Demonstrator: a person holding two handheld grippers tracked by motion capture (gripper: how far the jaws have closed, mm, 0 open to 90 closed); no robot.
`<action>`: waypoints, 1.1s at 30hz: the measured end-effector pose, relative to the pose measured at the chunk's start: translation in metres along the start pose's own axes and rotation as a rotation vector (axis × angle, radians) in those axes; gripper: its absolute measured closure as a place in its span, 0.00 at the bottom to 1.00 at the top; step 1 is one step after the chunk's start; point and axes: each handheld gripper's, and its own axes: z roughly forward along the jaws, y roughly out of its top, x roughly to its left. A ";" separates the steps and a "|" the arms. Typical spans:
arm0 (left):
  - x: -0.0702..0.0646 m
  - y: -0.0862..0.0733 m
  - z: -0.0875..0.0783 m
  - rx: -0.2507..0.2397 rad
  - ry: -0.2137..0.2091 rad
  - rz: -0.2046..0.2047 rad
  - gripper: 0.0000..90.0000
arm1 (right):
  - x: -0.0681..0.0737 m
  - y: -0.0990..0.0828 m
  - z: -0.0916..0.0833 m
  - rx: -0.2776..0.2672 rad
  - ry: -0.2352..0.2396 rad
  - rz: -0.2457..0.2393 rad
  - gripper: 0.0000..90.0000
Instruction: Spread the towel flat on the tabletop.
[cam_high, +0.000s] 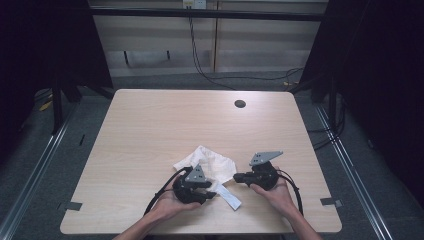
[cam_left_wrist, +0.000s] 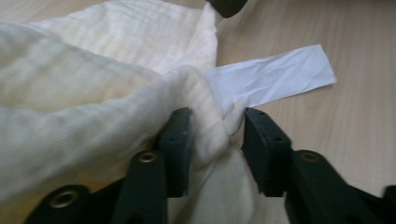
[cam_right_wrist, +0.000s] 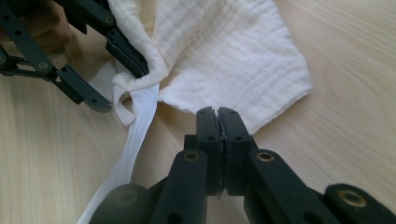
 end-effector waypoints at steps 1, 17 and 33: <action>0.000 0.000 -0.001 0.007 0.014 0.007 0.78 | 0.000 0.000 0.000 0.002 0.001 0.001 0.98; 0.015 -0.002 -0.030 -0.121 -0.109 -0.131 0.90 | -0.002 0.002 -0.013 -0.052 -0.015 0.013 0.98; 0.027 -0.008 -0.071 -0.171 -0.130 -0.165 0.94 | 0.002 0.011 -0.032 -0.101 -0.013 0.013 0.98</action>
